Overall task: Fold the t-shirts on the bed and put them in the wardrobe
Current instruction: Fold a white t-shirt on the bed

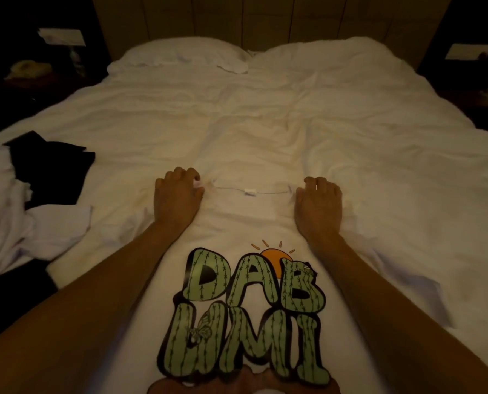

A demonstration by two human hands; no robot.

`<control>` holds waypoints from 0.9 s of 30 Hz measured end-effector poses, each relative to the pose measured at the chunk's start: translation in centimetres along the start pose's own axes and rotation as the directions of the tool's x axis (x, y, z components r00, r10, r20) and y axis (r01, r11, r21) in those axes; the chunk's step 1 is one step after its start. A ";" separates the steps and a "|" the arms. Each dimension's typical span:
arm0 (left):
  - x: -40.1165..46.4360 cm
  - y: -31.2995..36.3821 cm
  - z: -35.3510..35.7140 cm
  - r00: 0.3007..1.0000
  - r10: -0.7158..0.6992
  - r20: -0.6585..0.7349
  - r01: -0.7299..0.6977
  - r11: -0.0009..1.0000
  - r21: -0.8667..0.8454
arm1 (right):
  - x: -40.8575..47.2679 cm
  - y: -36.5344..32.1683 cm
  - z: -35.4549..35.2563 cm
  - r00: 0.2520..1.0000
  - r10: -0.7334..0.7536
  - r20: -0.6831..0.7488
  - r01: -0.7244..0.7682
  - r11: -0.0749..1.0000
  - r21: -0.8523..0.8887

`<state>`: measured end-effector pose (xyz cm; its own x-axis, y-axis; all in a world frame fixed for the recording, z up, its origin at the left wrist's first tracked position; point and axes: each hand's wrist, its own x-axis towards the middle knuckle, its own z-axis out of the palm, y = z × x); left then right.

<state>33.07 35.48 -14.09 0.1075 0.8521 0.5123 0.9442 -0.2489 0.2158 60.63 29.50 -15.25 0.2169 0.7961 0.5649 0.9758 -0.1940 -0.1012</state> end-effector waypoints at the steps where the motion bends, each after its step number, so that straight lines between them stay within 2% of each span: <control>1: -0.8 0.8 -1.0 1.000 -0.003 0.006 0.003 0.999 -0.049 | -0.9 -0.7 -1.0 0.999 0.013 0.040 -0.015 0.998 0.054; 3: -3.0 2.7 -3.1 0.999 0.023 0.026 -0.019 0.989 -0.145 | -3.0 -1.9 -3.1 0.988 0.017 0.155 -0.038 0.990 0.138; 5: -6.2 4.2 -4.8 0.989 0.053 0.138 -0.024 0.979 -0.200 | -5.7 -2.5 -5.1 0.963 -0.023 0.268 -0.023 0.986 0.167; 8: -12.0 5.2 -6.3 0.940 0.015 0.340 0.036 0.989 -0.143 | -10.1 -2.0 -7.3 0.930 -0.042 0.366 -0.039 0.977 0.210; 10: -15.6 4.8 -7.1 0.912 -0.011 0.410 0.049 0.995 -0.082 | -12.9 -1.4 -8.6 0.905 -0.022 0.424 -0.072 0.976 0.204; 13: -19.4 3.8 -9.0 0.891 -0.022 0.454 0.051 0.997 -0.052 | -16.7 -1.0 -11.1 0.879 0.014 0.477 -0.117 0.975 0.187; 19: -28.0 3.7 -14.6 0.858 -0.049 0.512 0.080 0.996 -0.038 | -25.2 -1.3 -17.3 0.870 -0.052 0.491 -0.051 0.980 0.195; 22: -32.7 3.8 -17.4 0.847 -0.050 0.530 0.090 0.995 -0.050 | -30.0 -1.0 -21.0 0.833 -0.017 0.553 -0.099 0.979 0.179; 27: -39.3 4.2 -21.5 0.843 -0.045 0.536 0.087 0.995 -0.054 | -37.4 -0.1 -25.7 0.831 -0.012 0.556 -0.089 0.984 0.154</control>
<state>26.10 -8.93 -15.46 0.2148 0.9764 -0.0232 0.9319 -0.1978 0.3040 51.62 -15.02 -15.34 0.1849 0.9826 0.0152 0.9454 -0.1736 -0.2757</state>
